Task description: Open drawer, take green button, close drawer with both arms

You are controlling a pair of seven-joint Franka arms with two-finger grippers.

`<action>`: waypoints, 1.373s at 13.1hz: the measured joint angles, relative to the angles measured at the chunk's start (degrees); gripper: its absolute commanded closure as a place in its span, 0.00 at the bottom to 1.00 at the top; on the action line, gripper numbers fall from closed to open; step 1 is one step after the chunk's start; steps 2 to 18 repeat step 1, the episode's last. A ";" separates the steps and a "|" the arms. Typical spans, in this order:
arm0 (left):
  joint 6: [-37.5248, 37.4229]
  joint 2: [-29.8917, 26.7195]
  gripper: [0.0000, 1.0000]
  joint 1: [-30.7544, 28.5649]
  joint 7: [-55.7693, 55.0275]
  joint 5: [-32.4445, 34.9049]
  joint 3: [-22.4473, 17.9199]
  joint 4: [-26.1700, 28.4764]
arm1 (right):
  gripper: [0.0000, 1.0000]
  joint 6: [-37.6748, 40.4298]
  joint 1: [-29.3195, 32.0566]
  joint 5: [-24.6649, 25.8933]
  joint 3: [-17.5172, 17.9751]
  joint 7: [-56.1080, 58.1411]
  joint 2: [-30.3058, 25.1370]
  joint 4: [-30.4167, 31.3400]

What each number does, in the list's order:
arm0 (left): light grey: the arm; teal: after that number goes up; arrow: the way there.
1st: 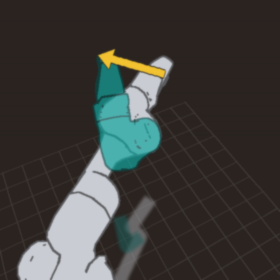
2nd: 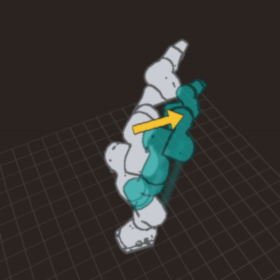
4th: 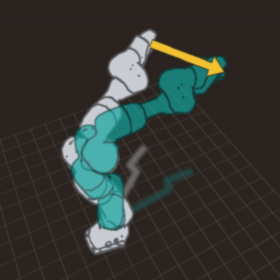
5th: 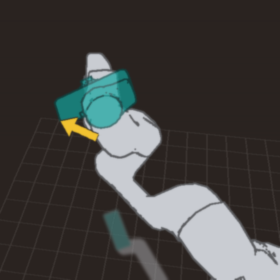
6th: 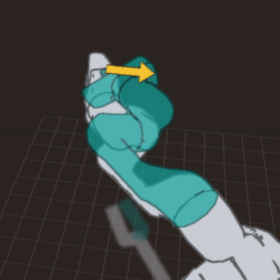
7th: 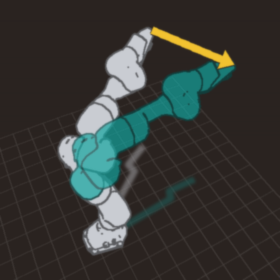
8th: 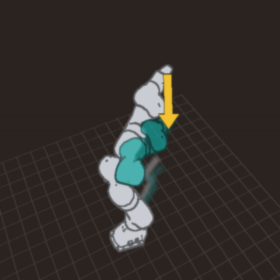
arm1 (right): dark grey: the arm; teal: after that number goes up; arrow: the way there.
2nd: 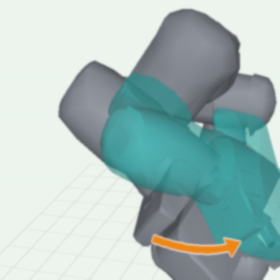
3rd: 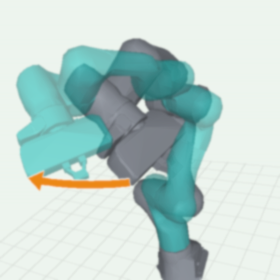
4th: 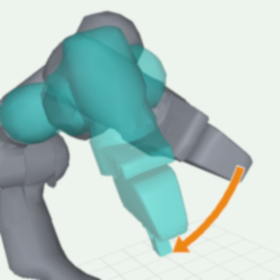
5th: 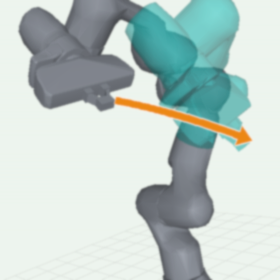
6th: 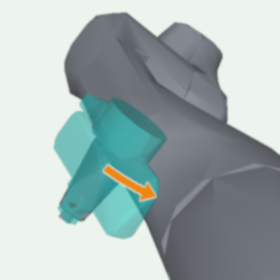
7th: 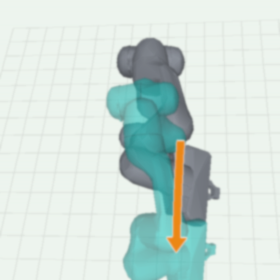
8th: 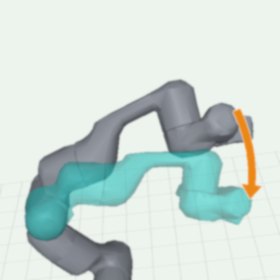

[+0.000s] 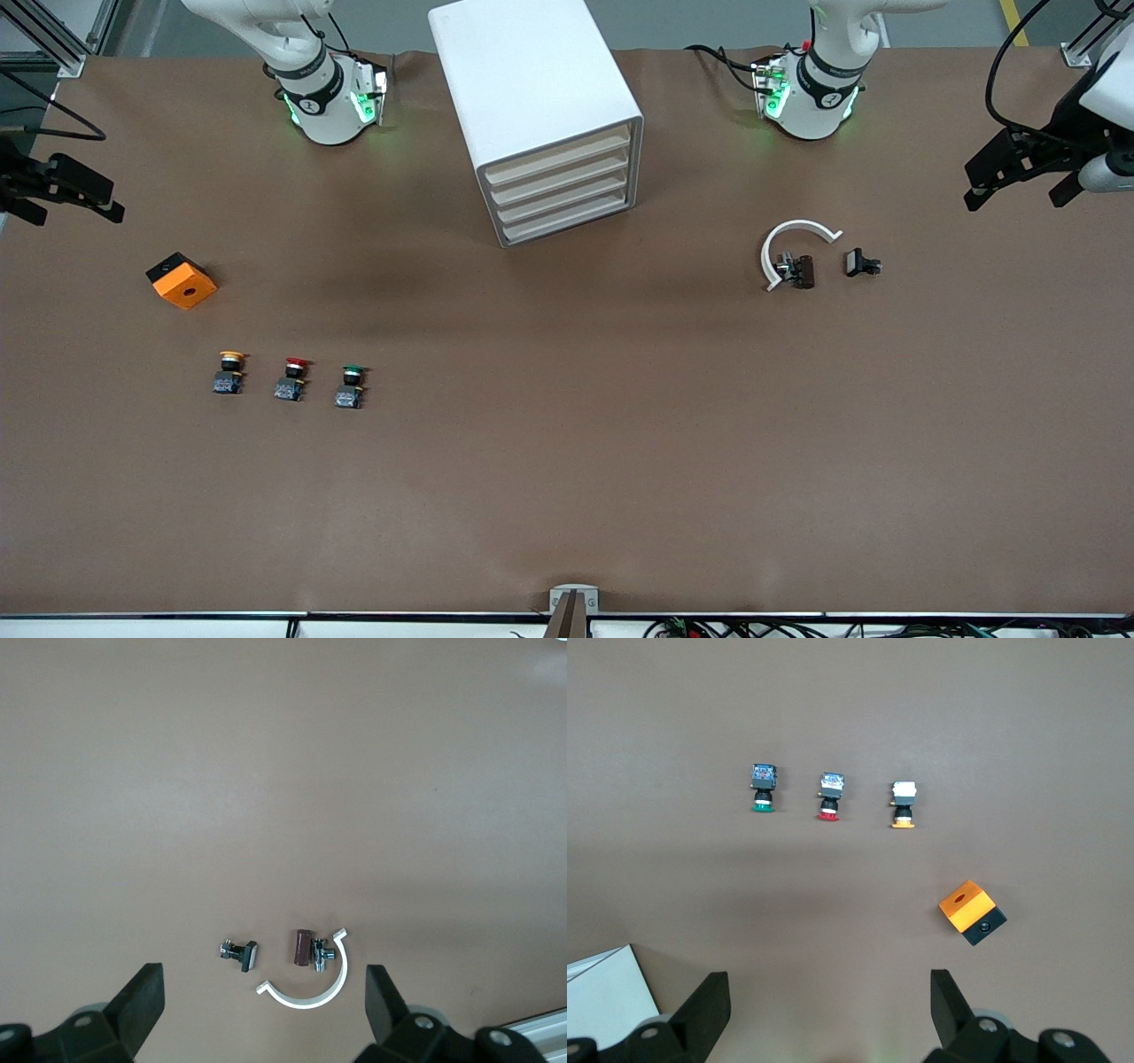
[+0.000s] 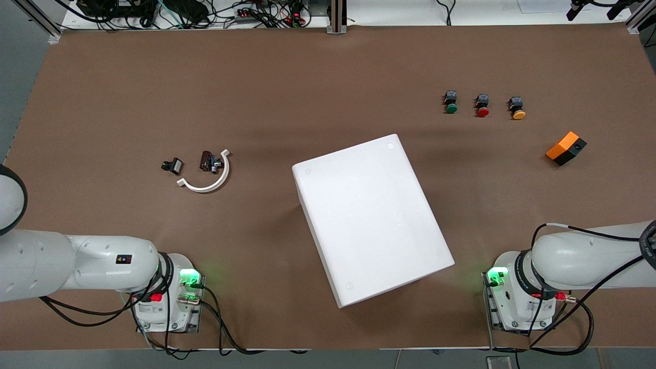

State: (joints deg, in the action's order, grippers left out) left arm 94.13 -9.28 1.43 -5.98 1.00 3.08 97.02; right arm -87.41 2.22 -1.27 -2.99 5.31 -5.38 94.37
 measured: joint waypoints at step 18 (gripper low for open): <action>-0.15 0.00 0.00 -0.01 0.00 0.00 -0.05 -0.01 | 0.00 -0.10 0.17 0.00 -0.04 0.00 -0.59 0.49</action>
